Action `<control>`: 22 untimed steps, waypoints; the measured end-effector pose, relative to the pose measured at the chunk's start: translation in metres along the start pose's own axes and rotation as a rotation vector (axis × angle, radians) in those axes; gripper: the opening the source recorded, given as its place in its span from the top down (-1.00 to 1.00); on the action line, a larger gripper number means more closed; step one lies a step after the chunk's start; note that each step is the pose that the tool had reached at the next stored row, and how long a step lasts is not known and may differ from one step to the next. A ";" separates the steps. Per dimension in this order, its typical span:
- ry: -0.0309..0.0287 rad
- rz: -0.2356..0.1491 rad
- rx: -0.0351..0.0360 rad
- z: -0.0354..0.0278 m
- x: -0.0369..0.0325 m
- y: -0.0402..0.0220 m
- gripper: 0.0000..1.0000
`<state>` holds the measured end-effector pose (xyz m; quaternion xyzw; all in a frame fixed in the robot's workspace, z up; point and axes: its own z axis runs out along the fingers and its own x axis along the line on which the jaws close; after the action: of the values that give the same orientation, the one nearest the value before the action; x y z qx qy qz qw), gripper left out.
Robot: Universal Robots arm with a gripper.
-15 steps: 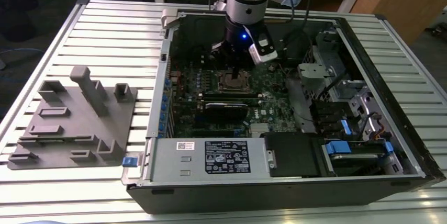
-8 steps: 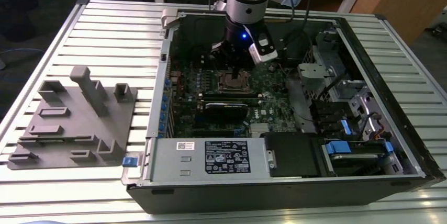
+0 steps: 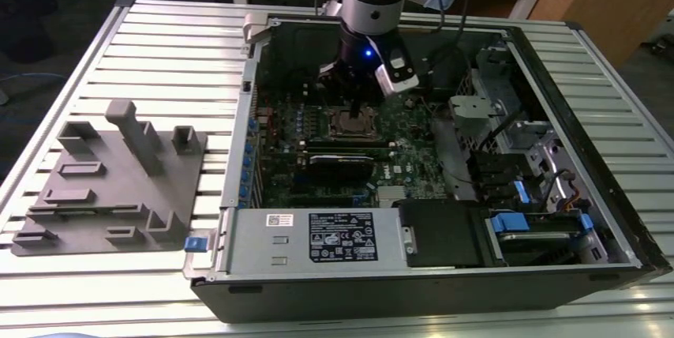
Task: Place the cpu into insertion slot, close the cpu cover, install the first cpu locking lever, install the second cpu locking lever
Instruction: 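Install the first cpu locking lever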
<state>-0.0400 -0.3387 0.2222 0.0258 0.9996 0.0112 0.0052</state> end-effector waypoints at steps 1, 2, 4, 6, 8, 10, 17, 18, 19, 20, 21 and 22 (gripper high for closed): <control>-0.0001 0.000 -0.0002 -0.0015 0.0000 0.0001 0.79; -0.0001 0.000 -0.0003 -0.0034 0.0000 0.0001 0.79; 0.0000 0.000 -0.0002 -0.0083 -0.0001 0.0002 0.79; 0.0000 0.000 -0.0002 -0.0129 -0.0002 0.0003 0.79; -0.0001 0.000 -0.0003 -0.0139 -0.0002 0.0004 0.79; -0.0001 0.000 -0.0005 -0.0139 -0.0002 0.0004 0.79; -0.0013 0.000 -0.0002 -0.0139 0.0099 -0.0002 0.79; -0.0022 0.000 -0.0004 -0.0137 0.0139 -0.0004 0.79; -0.0031 0.000 -0.0004 -0.0137 0.0179 -0.0006 0.79; -0.0040 0.000 -0.0004 -0.0136 0.0216 -0.0008 0.79; -0.0049 0.000 -0.0005 -0.0136 0.0251 -0.0010 0.79; -0.0053 0.000 -0.0005 -0.0136 0.0274 -0.0011 0.79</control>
<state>-0.0676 -0.3387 0.2355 0.0258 0.9996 0.0114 0.0078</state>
